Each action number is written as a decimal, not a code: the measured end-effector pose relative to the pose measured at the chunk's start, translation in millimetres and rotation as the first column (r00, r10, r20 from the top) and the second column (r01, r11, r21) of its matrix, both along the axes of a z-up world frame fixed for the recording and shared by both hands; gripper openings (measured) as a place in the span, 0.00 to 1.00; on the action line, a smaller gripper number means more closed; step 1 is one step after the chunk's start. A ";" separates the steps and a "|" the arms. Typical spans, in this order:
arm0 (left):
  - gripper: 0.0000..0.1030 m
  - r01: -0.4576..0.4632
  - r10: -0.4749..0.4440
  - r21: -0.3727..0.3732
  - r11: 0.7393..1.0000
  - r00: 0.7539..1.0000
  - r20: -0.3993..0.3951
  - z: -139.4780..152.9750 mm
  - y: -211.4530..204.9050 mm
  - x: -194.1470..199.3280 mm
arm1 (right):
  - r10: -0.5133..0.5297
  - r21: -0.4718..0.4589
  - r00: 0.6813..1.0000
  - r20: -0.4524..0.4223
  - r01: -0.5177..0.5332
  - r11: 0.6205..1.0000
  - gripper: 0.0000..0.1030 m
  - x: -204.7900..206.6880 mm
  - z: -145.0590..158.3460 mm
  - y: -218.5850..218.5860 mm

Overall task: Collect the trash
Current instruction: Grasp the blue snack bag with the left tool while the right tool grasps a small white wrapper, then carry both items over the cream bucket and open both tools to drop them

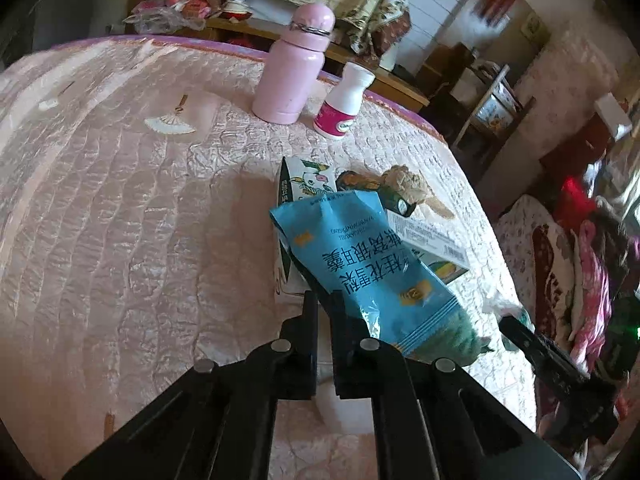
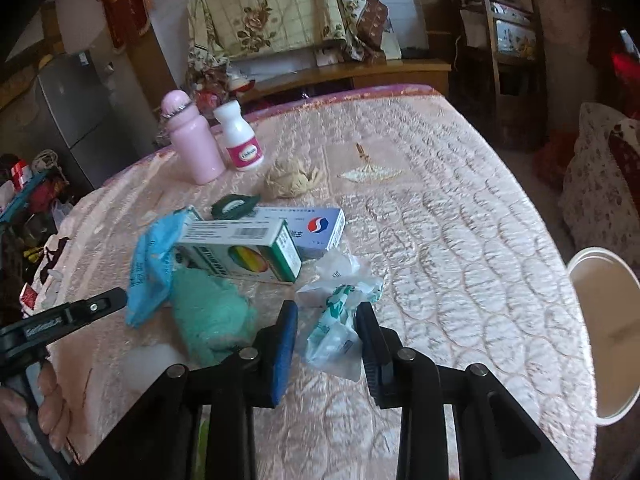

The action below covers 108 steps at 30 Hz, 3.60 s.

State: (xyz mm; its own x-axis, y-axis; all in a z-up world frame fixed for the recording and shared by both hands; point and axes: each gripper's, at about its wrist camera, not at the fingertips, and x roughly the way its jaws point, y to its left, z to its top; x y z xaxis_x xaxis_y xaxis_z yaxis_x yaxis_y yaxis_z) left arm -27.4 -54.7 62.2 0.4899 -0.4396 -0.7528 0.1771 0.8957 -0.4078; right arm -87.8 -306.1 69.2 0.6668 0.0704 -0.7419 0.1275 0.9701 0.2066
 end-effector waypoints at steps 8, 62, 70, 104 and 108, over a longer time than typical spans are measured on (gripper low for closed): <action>0.77 -0.082 0.079 -0.104 0.991 0.996 -0.030 -1.5 8.1 2.8 | 0.004 0.010 0.999 0.034 -0.004 1.000 0.32 -25.9 19.7 -7.1; 0.11 0.219 -0.232 0.127 0.968 0.967 0.104 55.1 -126.6 -75.5 | -0.053 -0.033 0.995 0.083 0.056 0.998 0.32 -88.7 46.1 -53.1; 0.11 0.302 -0.323 0.171 0.938 0.940 0.112 56.1 -187.8 -88.4 | -0.136 -0.058 0.987 0.081 0.140 0.988 0.32 -110.0 46.4 -103.8; 0.23 0.519 -0.525 0.164 0.839 0.851 -0.006 5.3 -403.7 -98.4 | -0.509 0.036 0.861 -0.027 0.509 0.860 0.68 -138.3 -19.9 -305.2; 0.53 0.511 -0.518 0.165 0.843 0.855 0.001 1.5 -406.9 -100.0 | -0.542 0.051 0.839 -0.037 0.543 0.838 0.68 -142.2 -23.3 -313.9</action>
